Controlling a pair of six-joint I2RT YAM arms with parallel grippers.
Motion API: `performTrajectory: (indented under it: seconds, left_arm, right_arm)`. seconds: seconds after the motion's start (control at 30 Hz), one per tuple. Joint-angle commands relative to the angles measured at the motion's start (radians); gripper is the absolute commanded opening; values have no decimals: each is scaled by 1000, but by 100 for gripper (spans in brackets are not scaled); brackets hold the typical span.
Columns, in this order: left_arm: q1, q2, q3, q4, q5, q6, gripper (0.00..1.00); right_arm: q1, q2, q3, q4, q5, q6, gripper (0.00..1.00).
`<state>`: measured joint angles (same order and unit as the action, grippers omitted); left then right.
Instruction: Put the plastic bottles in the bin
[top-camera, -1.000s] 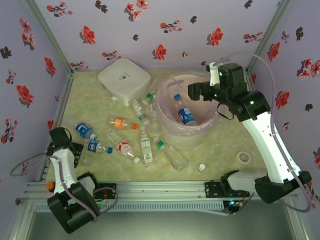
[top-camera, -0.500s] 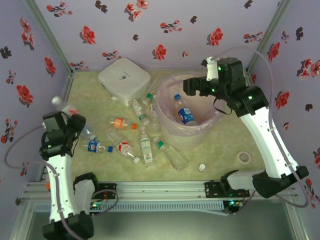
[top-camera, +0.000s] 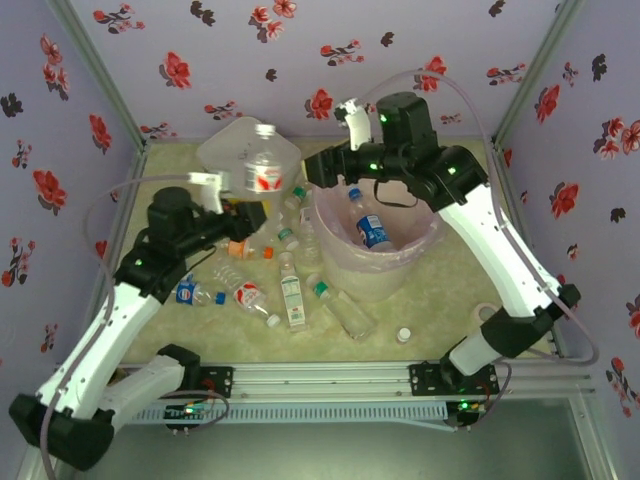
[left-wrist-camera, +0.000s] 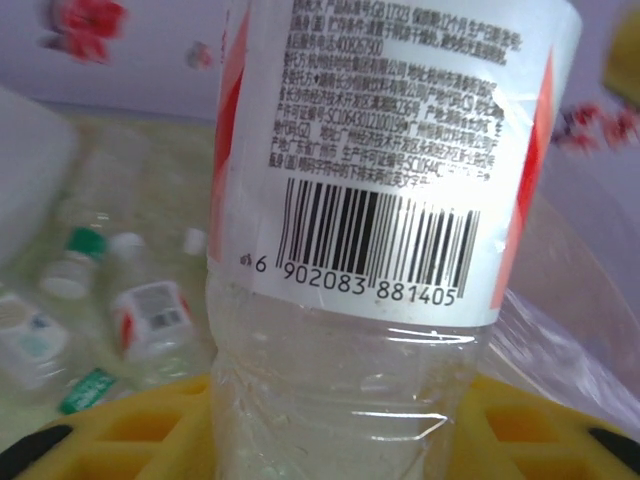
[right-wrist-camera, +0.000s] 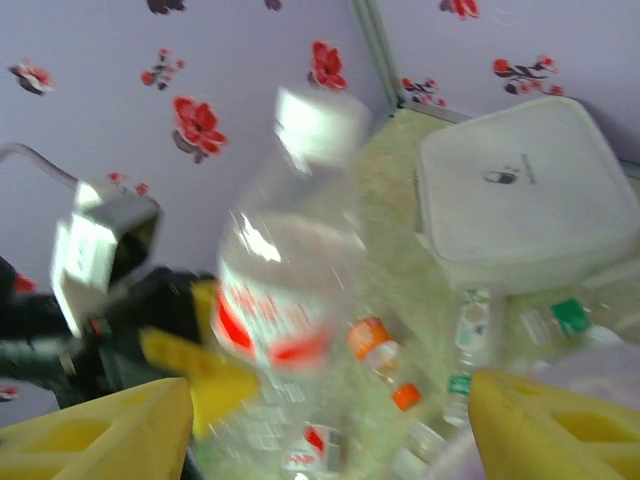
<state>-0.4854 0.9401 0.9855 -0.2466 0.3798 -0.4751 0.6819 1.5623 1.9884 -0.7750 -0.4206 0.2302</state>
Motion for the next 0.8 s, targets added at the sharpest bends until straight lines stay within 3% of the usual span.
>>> performTrajectory:
  seconds: [0.0,0.1,0.23,0.37,0.6,0.67,0.77]
  left_arm:
    - [-52,27,60,57,33,130,2]
    - [-73,37,56,103,34,130,1]
    - [-82,46,54,111,33,133,1]
    - [-85,49,45,121,33,129,1]
    - [-87,52,35,120,30,128,0]
    - [-87,51,33,118,23,124,6]
    - [-87,36,30,107,-34,101,36]
  right_arm:
    - [5,41,65,26,-35,56,81]
    - [5,86,101,-3,14,61,89]
    - [4,131,123,18,-24,89,87]
    - [4,148,128,34,-36,103,77]
    - [2,151,130,46,-46,108,49]
    - [2,151,136,44,-38,104,42]
    - [-6,138,153,41,-19,97,36]
